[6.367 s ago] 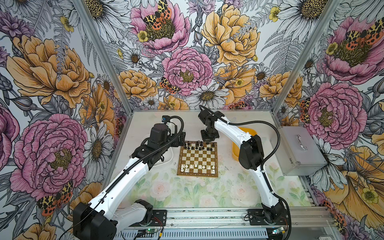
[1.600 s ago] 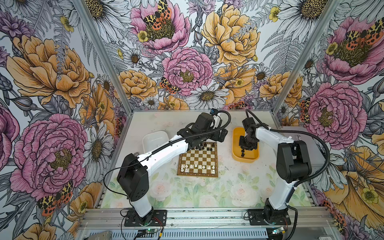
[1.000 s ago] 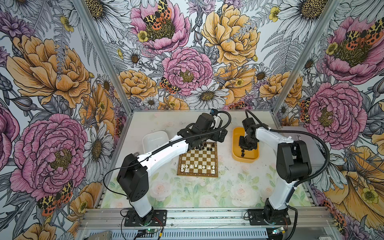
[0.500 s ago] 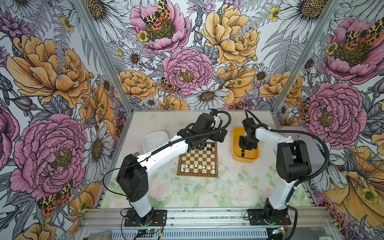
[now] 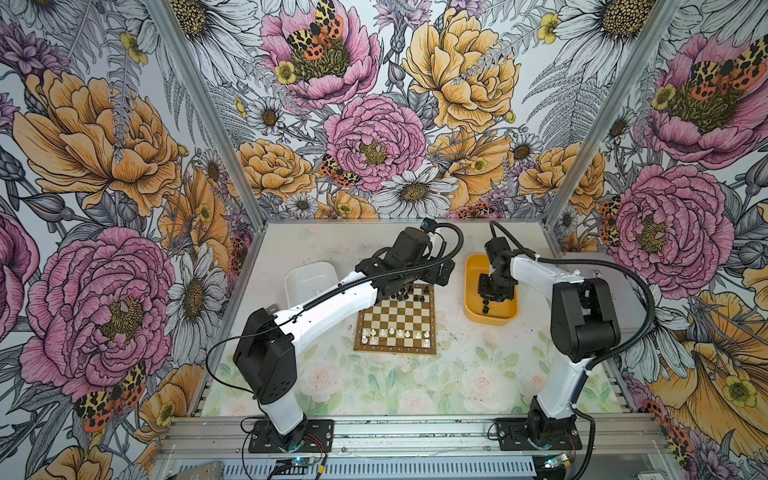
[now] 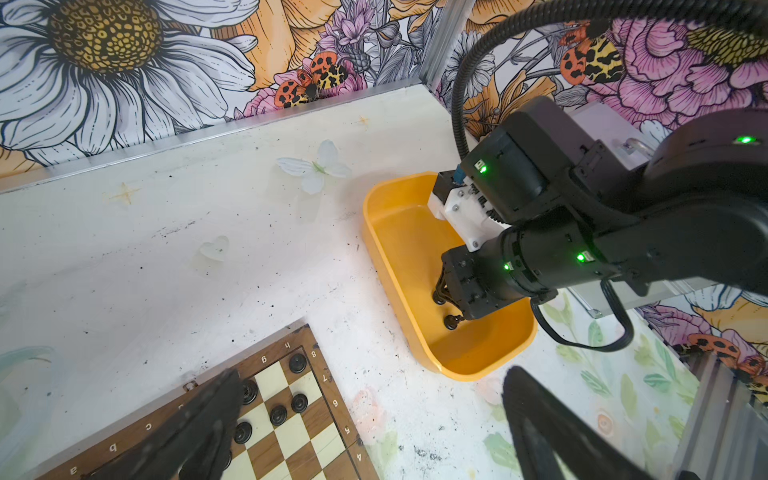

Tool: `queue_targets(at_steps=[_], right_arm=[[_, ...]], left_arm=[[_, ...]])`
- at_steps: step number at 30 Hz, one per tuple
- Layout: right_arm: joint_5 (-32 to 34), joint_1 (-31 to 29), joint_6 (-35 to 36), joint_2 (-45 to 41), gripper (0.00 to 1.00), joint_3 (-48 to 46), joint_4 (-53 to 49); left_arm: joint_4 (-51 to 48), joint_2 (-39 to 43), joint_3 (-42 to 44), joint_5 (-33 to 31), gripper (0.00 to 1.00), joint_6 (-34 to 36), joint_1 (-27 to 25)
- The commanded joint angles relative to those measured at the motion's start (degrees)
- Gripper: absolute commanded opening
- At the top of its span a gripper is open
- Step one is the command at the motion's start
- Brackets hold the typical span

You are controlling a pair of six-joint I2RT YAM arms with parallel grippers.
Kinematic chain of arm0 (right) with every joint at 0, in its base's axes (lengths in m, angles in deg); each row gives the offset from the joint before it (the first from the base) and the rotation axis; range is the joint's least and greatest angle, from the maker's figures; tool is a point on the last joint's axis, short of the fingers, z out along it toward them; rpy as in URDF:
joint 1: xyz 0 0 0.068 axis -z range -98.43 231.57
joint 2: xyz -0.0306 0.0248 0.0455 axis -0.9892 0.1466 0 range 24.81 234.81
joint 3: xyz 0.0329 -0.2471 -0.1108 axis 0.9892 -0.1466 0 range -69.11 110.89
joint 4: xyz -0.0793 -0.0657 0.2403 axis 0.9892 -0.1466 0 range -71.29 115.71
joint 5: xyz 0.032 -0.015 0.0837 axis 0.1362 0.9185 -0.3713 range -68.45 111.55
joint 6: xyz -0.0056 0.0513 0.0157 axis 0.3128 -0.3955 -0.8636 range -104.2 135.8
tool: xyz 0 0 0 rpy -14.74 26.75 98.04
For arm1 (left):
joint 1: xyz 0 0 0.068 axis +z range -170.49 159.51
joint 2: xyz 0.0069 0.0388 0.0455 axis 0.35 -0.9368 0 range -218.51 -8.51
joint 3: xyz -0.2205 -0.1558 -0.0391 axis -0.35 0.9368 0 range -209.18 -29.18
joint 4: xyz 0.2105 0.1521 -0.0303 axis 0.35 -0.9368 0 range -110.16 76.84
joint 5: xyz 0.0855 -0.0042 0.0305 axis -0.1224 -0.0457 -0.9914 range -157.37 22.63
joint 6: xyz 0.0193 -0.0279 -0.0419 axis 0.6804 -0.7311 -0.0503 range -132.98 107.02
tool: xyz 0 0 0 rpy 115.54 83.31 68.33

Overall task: Set up the chess pieces on the board
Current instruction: 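Lift the black pawn and carry it over the chessboard with the right gripper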

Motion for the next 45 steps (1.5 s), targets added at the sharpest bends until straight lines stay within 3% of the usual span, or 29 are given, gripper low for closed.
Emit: queue_targets(at_steps=[1, 14, 26, 39, 45], right_arm=[[-0.36, 0.37, 0.78, 0.65, 0.18, -0.22, 0.81], [-1.40, 0.39, 0.62, 0.14, 0.10, 0.27, 0.73], [-0.95, -2.16, 0.87, -1.46, 0.07, 4.53, -2.55], [1.32, -7.35, 0.93, -0.12, 0.07, 16.89, -9.78], [1.94, -10.44, 1.91, 3.43, 0.07, 27.12, -14.73]], left_arm=[[-0.48, 1.94, -0.49, -1.35, 0.99, -0.61, -0.32], [-0.93, 2.85, 0.04, -2.47, 0.99, -0.23, -0.24], [-1.47, 8.77, 6.22, -8.11, 0.99, -0.34, 1.58], [-2.40, 20.31, 16.67, -9.47, 0.99, -1.94, 9.40], [-2.62, 24.96, 20.13, -9.47, 0.99, -2.25, 12.38]])
